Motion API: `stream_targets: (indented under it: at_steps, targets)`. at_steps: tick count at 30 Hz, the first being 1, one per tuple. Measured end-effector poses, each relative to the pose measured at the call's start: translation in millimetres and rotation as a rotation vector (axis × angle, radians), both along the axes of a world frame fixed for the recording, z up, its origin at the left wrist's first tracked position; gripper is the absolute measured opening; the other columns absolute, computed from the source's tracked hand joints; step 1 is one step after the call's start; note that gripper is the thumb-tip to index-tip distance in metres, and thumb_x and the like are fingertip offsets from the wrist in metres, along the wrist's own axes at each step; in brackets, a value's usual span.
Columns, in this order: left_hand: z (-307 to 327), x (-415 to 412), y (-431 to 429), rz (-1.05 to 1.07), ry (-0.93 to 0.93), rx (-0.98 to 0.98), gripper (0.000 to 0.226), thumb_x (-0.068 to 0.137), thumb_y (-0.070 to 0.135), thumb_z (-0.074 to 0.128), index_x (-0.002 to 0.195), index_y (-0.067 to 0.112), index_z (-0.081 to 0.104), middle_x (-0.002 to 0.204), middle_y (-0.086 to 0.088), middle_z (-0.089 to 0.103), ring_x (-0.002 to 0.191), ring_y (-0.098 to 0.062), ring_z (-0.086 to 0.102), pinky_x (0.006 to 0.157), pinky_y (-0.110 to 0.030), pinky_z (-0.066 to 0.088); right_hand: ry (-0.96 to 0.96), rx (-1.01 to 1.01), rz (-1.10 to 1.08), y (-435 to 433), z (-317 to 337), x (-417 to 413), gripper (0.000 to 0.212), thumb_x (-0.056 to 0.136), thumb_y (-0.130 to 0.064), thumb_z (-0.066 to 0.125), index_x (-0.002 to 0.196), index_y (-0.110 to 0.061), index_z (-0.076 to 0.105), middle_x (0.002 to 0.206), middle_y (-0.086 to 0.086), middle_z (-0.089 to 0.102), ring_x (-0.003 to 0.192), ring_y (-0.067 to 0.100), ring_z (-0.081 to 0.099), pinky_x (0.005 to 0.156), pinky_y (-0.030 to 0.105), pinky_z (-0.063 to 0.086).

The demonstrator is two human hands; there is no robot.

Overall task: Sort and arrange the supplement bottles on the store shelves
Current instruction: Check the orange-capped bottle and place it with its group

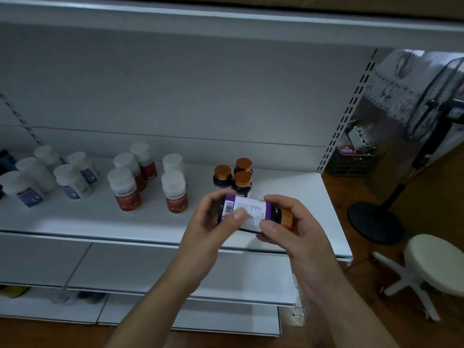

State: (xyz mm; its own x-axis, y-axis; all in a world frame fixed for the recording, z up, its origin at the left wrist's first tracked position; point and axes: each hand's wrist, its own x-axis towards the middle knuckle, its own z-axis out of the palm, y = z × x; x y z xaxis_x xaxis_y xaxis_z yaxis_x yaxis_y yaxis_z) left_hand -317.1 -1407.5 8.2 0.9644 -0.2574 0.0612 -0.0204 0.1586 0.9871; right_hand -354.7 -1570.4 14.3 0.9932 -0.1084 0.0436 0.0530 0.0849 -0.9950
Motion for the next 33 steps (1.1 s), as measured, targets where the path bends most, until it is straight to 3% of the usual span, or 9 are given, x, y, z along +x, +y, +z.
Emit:
stream_targets:
  at_steps: [3,5,10,16,20,22,25,27,33]
  targets:
    - [-3.7,0.3,5.3,-0.101,-0.131,0.037,0.059,0.081,0.016,0.072,0.135,0.024,0.047,0.127,0.009,0.061,0.119,-0.01,0.058,0.088,-0.023,0.053,0.034,0.013,-0.028,-1.3,-1.7,3.0,0.036,0.072,-0.039,0.063,0.106,-0.028,0.065,0.093,-0.014,0.072,0.096,0.006,0.067,0.07,0.022,0.057]
    - [-3.9,1.2,5.8,-0.112,-0.144,0.008,0.05,0.082,0.009,0.07,0.129,0.018,0.053,0.123,0.003,0.064,0.117,-0.015,0.059,0.088,-0.023,0.052,0.04,0.012,-0.039,-2.5,-3.0,4.5,0.036,0.075,-0.043,0.061,0.109,-0.031,0.063,0.095,-0.016,0.072,0.096,0.006,0.067,0.071,0.023,0.057]
    - [-3.1,0.0,0.9,0.002,-0.037,-0.003,0.039,0.075,0.033,0.07,0.114,0.027,0.064,0.109,0.006,0.071,0.108,-0.014,0.064,0.082,-0.022,0.054,-0.055,-0.115,-0.015,-7.2,-2.4,5.0,0.04,0.08,-0.029,0.076,0.116,-0.032,0.059,0.108,-0.017,0.064,0.108,0.007,0.061,0.082,0.023,0.057]
    - [-4.8,-0.9,2.8,-0.094,-0.105,-0.027,0.047,0.081,0.009,0.066,0.125,0.02,0.056,0.122,0.005,0.063,0.118,-0.014,0.059,0.083,-0.023,0.054,-0.039,-0.041,-0.063,-7.3,-3.4,5.4,0.031,0.076,-0.036,0.064,0.106,-0.03,0.062,0.096,-0.015,0.068,0.1,0.004,0.066,0.069,0.021,0.057]
    - [-1.3,-1.4,1.2,-0.02,-0.064,-0.031,0.037,0.081,0.025,0.076,0.116,0.024,0.062,0.111,0.007,0.07,0.109,-0.012,0.064,0.081,-0.021,0.054,-0.082,-0.062,0.021,-8.8,-3.0,3.5,0.039,0.079,-0.025,0.072,0.115,-0.03,0.058,0.104,-0.019,0.065,0.108,0.005,0.062,0.075,0.02,0.056]
    - [-1.8,-0.9,1.2,0.003,-0.046,0.005,0.037,0.079,0.034,0.07,0.114,0.026,0.062,0.107,0.012,0.071,0.106,-0.008,0.065,0.081,-0.019,0.054,-0.102,-0.089,0.008,-8.8,-2.1,3.5,0.039,0.077,-0.024,0.07,0.114,-0.031,0.06,0.105,-0.019,0.065,0.108,0.005,0.061,0.075,0.019,0.056]
    - [-4.1,-0.8,3.0,-0.077,-0.075,-0.02,0.042,0.086,0.024,0.074,0.124,0.022,0.057,0.116,0.008,0.067,0.112,-0.01,0.062,0.082,-0.021,0.054,-0.069,-0.066,-0.057,-5.3,-1.8,5.0,0.025,0.08,-0.038,0.072,0.103,-0.034,0.063,0.097,-0.022,0.066,0.102,-0.002,0.062,0.067,0.019,0.057]
    - [-7.1,-0.7,3.8,-0.101,-0.134,-0.009,0.048,0.082,0.02,0.073,0.126,0.022,0.056,0.124,0.003,0.062,0.119,-0.018,0.058,0.086,-0.026,0.054,-0.037,-0.027,-0.077,-4.4,-3.2,5.9,0.029,0.074,-0.039,0.064,0.103,-0.034,0.062,0.093,-0.023,0.066,0.098,-0.005,0.063,0.064,0.019,0.056]
    - [-2.1,0.0,-1.2,0.026,-0.028,-0.009,0.03,0.082,0.035,0.072,0.11,0.028,0.066,0.103,0.007,0.071,0.102,-0.015,0.066,0.075,-0.018,0.053,-0.076,-0.042,-0.013,-4.5,2.3,2.6,0.04,0.075,-0.025,0.077,0.112,-0.026,0.061,0.098,-0.015,0.068,0.101,0.011,0.066,0.072,0.025,0.059]
